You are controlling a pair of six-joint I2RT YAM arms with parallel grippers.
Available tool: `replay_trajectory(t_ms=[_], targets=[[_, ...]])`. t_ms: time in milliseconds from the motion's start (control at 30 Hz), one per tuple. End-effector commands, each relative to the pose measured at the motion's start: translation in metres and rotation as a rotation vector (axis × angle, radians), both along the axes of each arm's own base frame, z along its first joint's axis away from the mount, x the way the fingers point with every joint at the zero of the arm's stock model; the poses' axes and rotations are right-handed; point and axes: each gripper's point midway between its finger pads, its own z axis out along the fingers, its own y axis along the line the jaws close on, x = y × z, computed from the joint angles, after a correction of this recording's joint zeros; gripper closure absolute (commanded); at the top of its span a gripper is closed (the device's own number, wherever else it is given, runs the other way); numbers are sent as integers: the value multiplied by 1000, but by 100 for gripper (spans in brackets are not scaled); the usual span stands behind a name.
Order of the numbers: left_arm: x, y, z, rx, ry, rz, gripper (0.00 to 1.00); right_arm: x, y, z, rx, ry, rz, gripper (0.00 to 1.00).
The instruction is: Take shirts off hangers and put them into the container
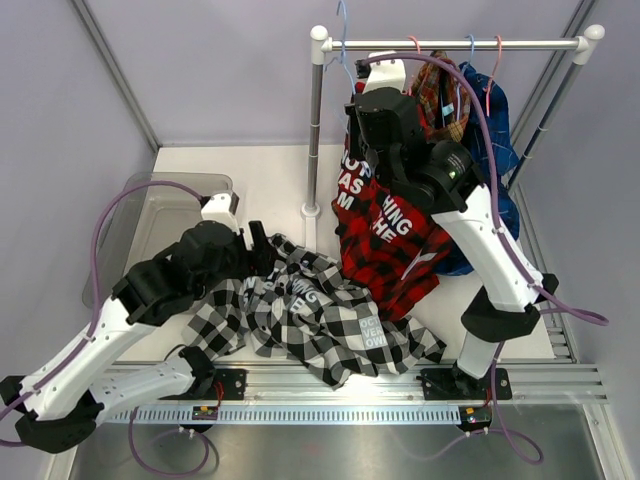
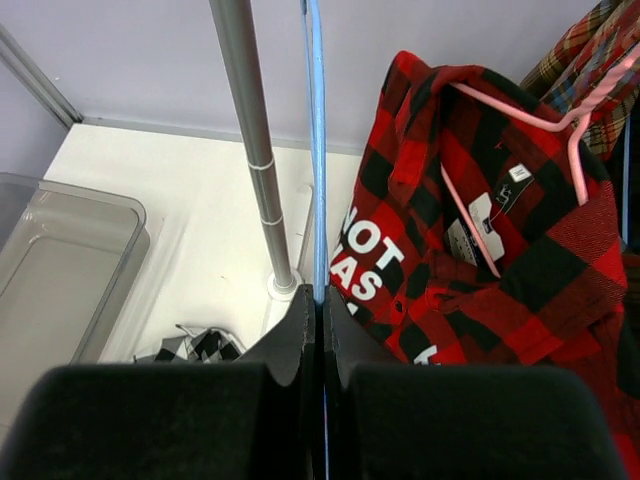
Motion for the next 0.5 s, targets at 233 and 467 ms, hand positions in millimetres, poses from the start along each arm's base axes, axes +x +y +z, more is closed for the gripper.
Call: replay_trajectory(t_ms=[233, 467], targets=[[18, -21, -30, 30, 65, 21, 13, 0, -13, -5, 62, -5, -50, 100], [26, -32, -61, 85, 130, 29, 9, -9, -17, -27, 74, 43, -46, 97]])
